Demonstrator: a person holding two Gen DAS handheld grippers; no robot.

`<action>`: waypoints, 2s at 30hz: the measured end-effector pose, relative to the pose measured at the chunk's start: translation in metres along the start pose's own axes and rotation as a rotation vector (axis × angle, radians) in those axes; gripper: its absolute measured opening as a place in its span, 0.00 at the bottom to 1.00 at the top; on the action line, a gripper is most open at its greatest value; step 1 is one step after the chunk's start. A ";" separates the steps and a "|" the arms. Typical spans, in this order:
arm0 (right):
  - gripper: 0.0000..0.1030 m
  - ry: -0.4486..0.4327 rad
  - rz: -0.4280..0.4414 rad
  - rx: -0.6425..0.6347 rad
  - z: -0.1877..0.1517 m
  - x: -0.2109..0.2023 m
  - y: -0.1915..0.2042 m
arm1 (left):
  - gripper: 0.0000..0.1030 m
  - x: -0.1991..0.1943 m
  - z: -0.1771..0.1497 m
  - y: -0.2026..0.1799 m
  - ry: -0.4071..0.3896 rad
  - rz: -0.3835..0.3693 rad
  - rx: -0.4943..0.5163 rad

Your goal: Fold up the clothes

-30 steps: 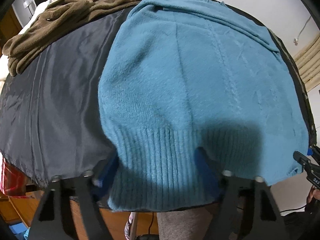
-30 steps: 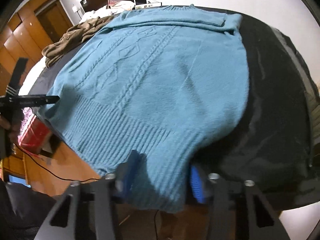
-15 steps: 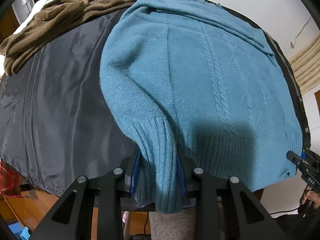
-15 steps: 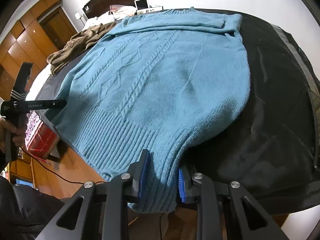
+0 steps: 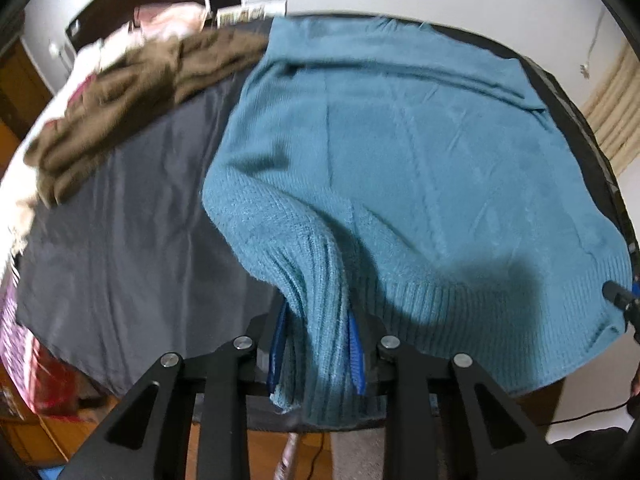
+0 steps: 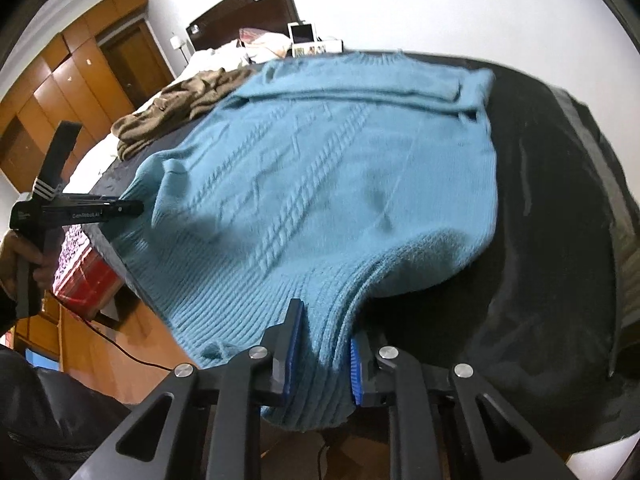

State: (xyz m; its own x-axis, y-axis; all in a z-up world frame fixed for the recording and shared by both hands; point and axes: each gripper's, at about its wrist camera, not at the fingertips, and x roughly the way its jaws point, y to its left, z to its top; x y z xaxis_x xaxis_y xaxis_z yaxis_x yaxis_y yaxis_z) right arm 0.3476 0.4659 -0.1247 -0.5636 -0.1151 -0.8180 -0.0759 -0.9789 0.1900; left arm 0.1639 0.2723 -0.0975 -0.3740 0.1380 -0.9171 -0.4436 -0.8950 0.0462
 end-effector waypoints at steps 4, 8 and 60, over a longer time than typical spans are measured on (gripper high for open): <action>0.20 -0.049 -0.012 -0.015 0.016 -0.006 -0.001 | 0.29 -0.032 0.011 0.004 -0.071 0.001 0.013; 0.20 -0.109 -0.040 -0.029 0.036 -0.015 -0.006 | 0.29 -0.040 0.032 0.005 -0.124 0.009 0.024; 0.78 -0.134 -0.074 0.389 0.196 0.042 -0.117 | 0.79 0.079 0.143 0.063 0.120 -0.426 -0.144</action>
State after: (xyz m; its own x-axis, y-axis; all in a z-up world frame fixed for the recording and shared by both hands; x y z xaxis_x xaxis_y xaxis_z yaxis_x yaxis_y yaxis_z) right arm 0.1716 0.6091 -0.0752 -0.6448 0.0016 -0.7643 -0.4109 -0.8439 0.3449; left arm -0.0099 0.2878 -0.1108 -0.0819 0.4637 -0.8822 -0.4168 -0.8200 -0.3923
